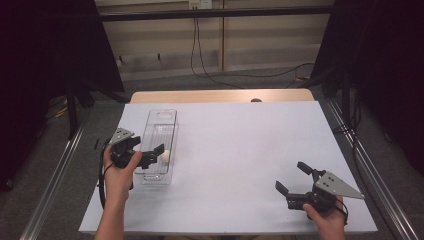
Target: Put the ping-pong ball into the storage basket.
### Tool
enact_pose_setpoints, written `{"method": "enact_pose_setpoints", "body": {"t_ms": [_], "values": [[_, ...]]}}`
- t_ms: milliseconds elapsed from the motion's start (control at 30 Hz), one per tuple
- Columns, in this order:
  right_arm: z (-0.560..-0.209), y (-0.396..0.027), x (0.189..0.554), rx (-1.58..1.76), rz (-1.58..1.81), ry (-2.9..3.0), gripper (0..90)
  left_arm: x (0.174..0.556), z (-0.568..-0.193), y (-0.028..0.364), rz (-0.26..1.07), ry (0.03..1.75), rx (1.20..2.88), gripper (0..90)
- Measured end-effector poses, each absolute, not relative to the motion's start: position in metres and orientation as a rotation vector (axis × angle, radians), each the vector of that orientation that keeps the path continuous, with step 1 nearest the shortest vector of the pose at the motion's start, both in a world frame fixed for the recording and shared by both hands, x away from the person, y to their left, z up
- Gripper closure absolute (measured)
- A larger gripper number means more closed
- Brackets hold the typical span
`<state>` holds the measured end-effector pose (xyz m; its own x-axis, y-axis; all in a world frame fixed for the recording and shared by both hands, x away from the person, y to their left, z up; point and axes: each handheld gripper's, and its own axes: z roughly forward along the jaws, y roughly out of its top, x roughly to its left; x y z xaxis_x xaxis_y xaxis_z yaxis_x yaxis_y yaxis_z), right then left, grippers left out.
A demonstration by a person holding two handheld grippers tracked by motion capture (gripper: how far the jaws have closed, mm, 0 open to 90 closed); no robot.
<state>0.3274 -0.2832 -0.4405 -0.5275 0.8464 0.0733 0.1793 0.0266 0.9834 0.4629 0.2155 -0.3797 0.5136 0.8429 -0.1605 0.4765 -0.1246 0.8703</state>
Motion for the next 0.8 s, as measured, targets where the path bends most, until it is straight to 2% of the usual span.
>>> {"method": "enact_pose_setpoints", "body": {"t_ms": [800], "values": [[-0.441,-0.284,0.328,1.052,1.544,1.756,1.0,0.446,-0.387,0.224,0.464,1.044,1.742,3.6]]}}
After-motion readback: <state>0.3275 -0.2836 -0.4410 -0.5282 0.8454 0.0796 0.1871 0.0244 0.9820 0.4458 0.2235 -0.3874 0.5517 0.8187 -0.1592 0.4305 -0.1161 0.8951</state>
